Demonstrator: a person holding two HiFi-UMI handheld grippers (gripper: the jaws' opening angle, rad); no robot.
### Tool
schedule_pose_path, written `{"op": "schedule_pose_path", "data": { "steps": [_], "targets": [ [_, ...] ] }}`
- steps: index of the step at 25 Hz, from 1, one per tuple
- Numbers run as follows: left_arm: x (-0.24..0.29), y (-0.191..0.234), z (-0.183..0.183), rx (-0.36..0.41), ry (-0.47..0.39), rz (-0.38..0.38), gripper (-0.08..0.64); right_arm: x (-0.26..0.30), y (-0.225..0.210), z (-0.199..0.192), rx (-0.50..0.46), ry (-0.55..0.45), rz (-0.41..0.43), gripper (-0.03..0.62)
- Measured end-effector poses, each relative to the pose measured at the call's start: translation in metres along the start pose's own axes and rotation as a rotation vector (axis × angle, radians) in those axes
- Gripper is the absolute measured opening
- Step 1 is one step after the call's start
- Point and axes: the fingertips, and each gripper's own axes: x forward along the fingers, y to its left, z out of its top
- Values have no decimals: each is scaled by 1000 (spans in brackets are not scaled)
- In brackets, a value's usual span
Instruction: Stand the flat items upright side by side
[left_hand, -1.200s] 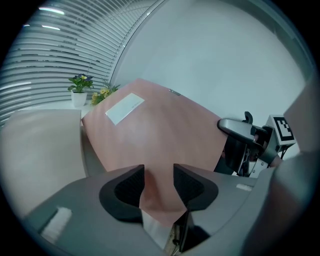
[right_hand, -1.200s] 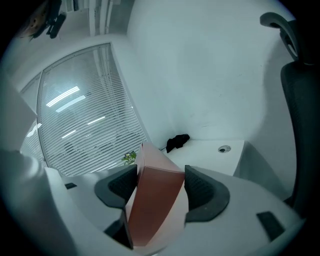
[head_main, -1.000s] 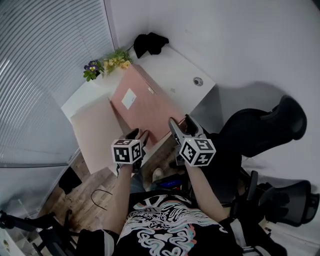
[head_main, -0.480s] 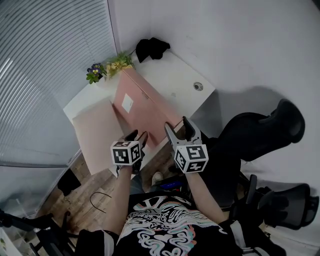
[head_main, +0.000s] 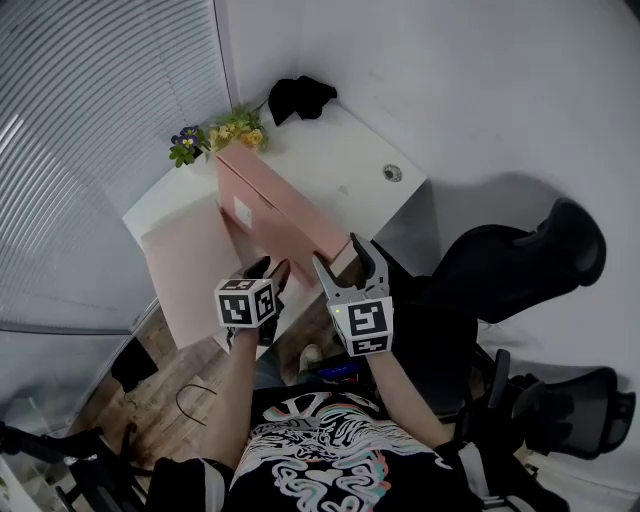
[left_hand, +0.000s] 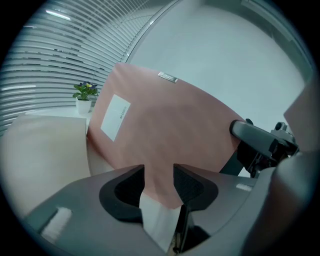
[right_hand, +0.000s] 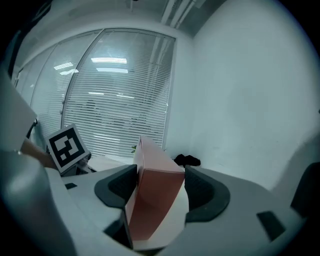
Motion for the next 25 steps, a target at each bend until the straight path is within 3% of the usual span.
{"op": "schedule_pose_path", "data": {
  "steps": [11, 16, 25],
  "targets": [
    [-3, -3, 4, 1, -15, 0, 181, -6, 17, 1, -84, 17, 48, 304],
    [-5, 4, 3, -21, -15, 1, 181, -9, 26, 1, -15, 19, 132, 278],
    [-11, 7, 2, -36, -29, 12, 181, -11, 29, -4, 58, 42, 170, 301]
  ]
}}
